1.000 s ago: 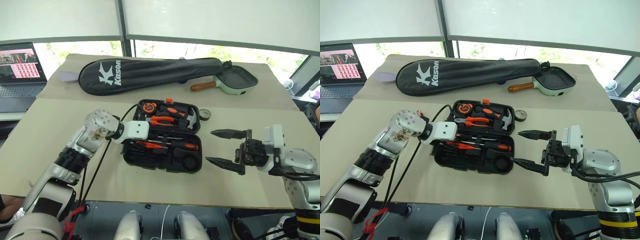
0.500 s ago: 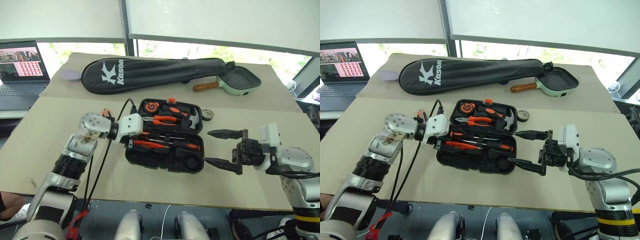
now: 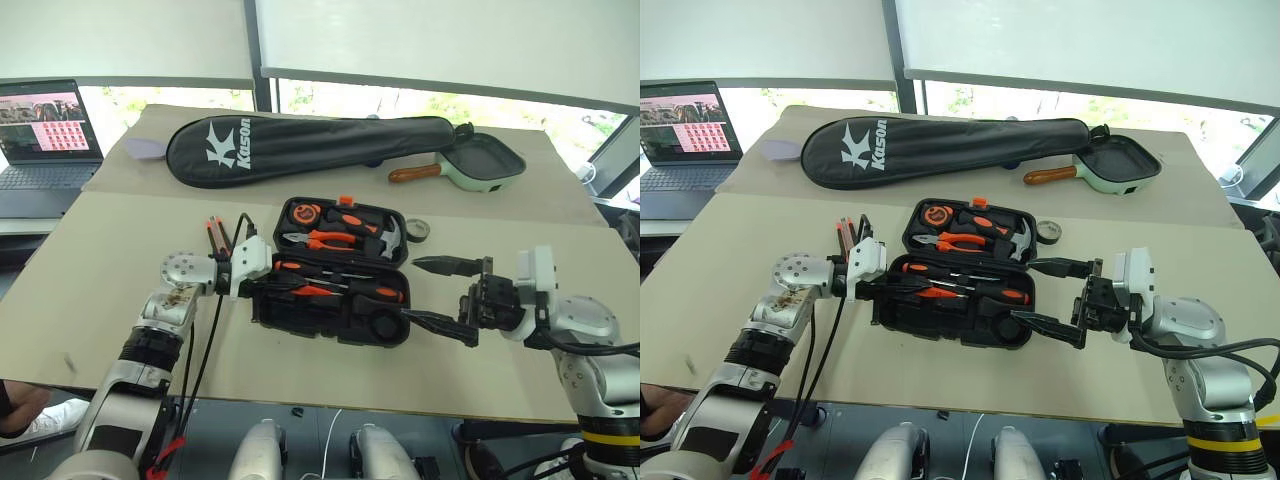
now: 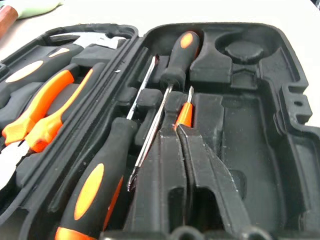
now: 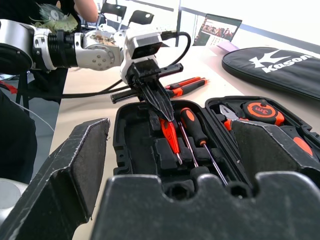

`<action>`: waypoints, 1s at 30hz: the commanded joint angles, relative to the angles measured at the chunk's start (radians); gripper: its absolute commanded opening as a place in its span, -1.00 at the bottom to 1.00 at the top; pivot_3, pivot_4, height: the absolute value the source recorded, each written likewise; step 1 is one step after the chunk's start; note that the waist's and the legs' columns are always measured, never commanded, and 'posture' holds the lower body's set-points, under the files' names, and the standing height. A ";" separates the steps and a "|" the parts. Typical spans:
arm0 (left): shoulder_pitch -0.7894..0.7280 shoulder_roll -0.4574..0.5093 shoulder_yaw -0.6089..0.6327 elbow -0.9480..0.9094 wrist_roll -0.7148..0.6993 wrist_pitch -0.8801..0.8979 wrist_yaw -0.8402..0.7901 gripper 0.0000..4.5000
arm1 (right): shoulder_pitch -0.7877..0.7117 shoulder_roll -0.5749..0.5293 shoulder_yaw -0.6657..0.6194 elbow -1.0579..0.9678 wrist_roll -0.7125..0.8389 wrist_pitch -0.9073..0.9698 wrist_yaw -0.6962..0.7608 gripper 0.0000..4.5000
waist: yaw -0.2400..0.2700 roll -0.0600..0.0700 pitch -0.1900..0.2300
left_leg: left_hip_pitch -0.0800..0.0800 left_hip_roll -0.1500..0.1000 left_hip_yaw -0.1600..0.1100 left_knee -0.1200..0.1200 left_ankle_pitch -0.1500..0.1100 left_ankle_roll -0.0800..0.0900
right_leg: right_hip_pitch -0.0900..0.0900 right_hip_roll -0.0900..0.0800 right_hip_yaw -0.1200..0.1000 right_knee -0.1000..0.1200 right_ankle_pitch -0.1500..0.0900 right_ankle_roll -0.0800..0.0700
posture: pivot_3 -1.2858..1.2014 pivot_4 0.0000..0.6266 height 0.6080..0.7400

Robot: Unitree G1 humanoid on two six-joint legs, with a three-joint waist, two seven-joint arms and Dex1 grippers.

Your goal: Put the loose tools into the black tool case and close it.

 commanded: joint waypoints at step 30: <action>0.227 0.080 0.203 -0.311 -0.161 0.155 0.157 -0.19 | 0.004 0.032 -0.040 -0.002 -0.009 -0.063 -0.049 1.00 | -0.031 0.004 -0.003 | 0.011 0.002 -0.002 -0.003 -0.001 0.000 | 0.009 0.001 0.001 -0.001 0.000 0.000 | 0.03 -0.52 1.00</action>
